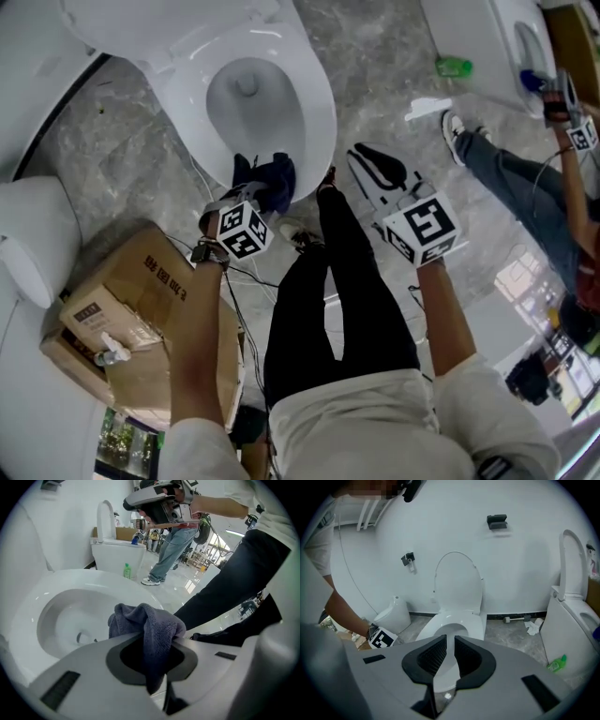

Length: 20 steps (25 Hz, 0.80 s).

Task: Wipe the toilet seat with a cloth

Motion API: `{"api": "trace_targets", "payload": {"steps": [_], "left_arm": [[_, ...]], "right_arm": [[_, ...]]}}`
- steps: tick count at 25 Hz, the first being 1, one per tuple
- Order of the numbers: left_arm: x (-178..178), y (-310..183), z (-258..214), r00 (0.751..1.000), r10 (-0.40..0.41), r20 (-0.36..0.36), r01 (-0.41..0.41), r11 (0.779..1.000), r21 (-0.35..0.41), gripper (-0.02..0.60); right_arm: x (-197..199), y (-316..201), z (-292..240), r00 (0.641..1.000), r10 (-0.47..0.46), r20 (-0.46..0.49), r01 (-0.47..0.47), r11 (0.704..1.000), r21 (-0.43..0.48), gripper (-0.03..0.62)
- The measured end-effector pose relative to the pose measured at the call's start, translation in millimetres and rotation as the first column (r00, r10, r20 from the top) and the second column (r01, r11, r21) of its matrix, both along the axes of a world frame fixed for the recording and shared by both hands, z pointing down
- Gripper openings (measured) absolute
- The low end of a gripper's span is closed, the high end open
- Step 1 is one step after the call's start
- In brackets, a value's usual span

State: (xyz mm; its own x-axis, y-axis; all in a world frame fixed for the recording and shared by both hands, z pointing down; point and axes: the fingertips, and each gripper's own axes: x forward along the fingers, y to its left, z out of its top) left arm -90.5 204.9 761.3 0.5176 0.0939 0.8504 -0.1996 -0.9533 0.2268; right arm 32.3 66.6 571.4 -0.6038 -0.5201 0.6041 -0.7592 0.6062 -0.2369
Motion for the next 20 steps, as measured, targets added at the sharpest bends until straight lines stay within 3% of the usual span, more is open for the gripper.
{"api": "trace_targets", "payload": {"steps": [7,12,20], "left_arm": [[-36,-21,3,0.997,-0.077,0.031,0.076,0.997,0.027,0.038],[-60,-55,7,0.982,-0.177,0.070,0.175,0.984,0.042,0.038],[-94,-109,15,0.964,-0.220,0.148,0.205,0.973,0.109,0.038]], "right_arm": [[-19,-19,3,0.999,-0.047,0.008,0.047,0.999,-0.011,0.071],[-27,-36,5,0.997,-0.077,0.008,0.078,0.997,-0.011,0.071],[-32,-61,9,0.992,-0.128,0.011,0.128,0.991,-0.036,0.071]]}}
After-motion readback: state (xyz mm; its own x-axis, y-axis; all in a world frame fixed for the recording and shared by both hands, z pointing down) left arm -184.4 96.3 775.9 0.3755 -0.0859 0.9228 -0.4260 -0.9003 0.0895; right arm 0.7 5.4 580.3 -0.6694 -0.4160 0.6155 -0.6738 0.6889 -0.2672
